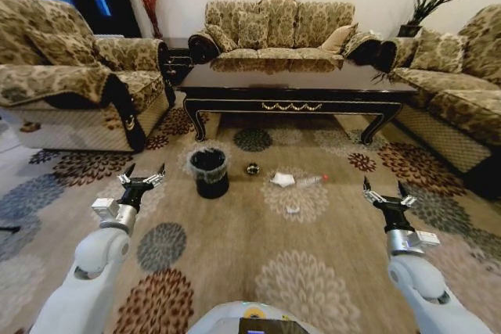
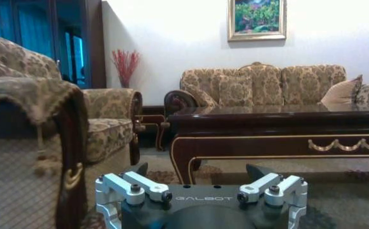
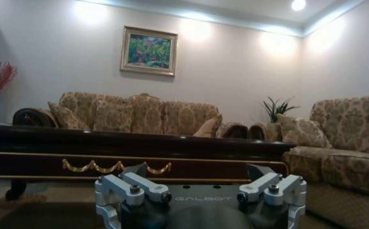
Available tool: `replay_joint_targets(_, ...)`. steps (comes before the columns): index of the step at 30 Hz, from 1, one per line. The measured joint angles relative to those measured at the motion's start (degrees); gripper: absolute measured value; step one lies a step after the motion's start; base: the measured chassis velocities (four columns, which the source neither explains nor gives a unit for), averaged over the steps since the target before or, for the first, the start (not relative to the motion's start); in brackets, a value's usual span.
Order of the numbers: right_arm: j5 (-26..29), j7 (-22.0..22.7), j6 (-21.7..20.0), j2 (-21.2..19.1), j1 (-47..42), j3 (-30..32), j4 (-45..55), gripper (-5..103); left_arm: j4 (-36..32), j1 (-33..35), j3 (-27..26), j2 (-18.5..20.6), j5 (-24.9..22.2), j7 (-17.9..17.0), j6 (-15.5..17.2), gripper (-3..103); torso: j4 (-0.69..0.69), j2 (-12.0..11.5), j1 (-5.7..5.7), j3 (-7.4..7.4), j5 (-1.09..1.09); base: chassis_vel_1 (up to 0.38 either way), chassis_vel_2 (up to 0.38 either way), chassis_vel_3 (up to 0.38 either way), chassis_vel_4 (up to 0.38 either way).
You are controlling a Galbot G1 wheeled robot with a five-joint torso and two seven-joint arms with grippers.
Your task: Move to the front of the table and pick up the trash from the floor, then place it into the trash bin.
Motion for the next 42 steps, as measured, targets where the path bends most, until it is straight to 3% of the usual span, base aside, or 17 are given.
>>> replay_joint_targets(9,0.0,0.2,0.7,0.5,0.3,-0.5,-0.3,100,-0.3,0.4,0.1,0.4,-0.1,-0.1,-0.2,100,0.02,0.0,0.00,0.02,0.03,-0.340,0.358,0.362,-0.363)
replay_joint_targets(14,-0.6,0.8,2.0,0.9,0.7,-0.9,-0.6,100,-0.3,0.3,1.6,0.6,-3.0,-4.3,0.3,100,0.01,0.0,0.03,0.05,0.04,-0.288,0.325,0.304,-0.308)
replay_joint_targets(15,-1.1,0.8,2.3,0.9,0.8,-0.9,-0.8,100,-0.2,0.3,2.5,0.6,-5.5,-6.1,1.2,100,0.01,0.0,0.04,0.05,-0.06,-0.161,0.195,0.202,-0.256)
replay_joint_targets(17,-1.4,0.8,2.4,1.0,0.8,-0.9,-1.0,100,-0.4,0.3,3.3,0.6,-8.0,-7.7,2.1,100,0.00,0.0,0.05,0.06,-0.01,-0.161,0.195,0.102,-0.140)
replay_joint_targets(19,-1.8,0.8,3.0,1.1,0.7,-0.9,-1.5,100,-2.3,0.4,5.3,0.6,-16.4,-14.5,6.7,100,0.03,0.0,0.05,0.06,0.05,-0.043,0.071,0.077,-0.048)
replay_joint_targets(20,-1.8,0.8,3.0,1.1,0.7,-0.9,-1.5,100,-2.3,0.4,5.3,0.6,-16.4,-14.5,6.7,100,0.03,0.0,0.05,0.06,0.05,-0.011,0.024,0.052,-0.048)
replay_joint_targets(21,-2.2,0.8,3.3,1.2,0.6,-0.9,-1.9,100,-3.6,0.6,6.2,0.5,-21.6,-19.4,11.7,100,0.01,0.0,0.00,0.03,0.03,0.000,0.000,0.000,0.000)
replay_joint_targets(23,-2.3,0.8,3.4,1.2,0.6,-0.9,-2.0,100,-3.9,0.7,6.4,0.5,-22.9,-20.6,13.1,100,0.01,0.0,-0.01,0.02,0.02,0.025,-0.036,-0.009,0.077)
replay_joint_targets(24,-2.8,0.7,3.8,1.3,0.7,-0.9,-2.4,100,-5.0,1.2,6.6,0.7,-28.1,-25.9,19.7,100,0.00,0.1,-0.03,0.00,0.04,0.047,-0.091,-0.054,0.025)
replay_joint_targets(27,-3.1,0.7,4.2,1.3,0.9,-1.1,-3.0,100,-4.3,1.7,6.9,1.2,-32.8,-33.5,27.3,100,-0.01,0.1,-0.03,0.01,0.03,0.022,-0.043,-0.038,0.019)
replay_joint_targets(34,-3.2,0.7,4.3,1.5,1.8,-2.2,-3.8,100,1.4,0.3,9.9,0.7,-35.1,-35.0,28.5,100,0.01,0.1,0.01,0.04,0.02,0.000,0.000,0.000,0.000)
replay_joint_targets(42,-3.5,0.7,4.5,1.6,2.0,-2.6,-4.4,100,6.7,-0.9,12.1,-1.1,-33.9,-34.0,27.4,99,0.00,0.1,0.01,0.04,0.02,0.000,0.000,0.000,0.000)
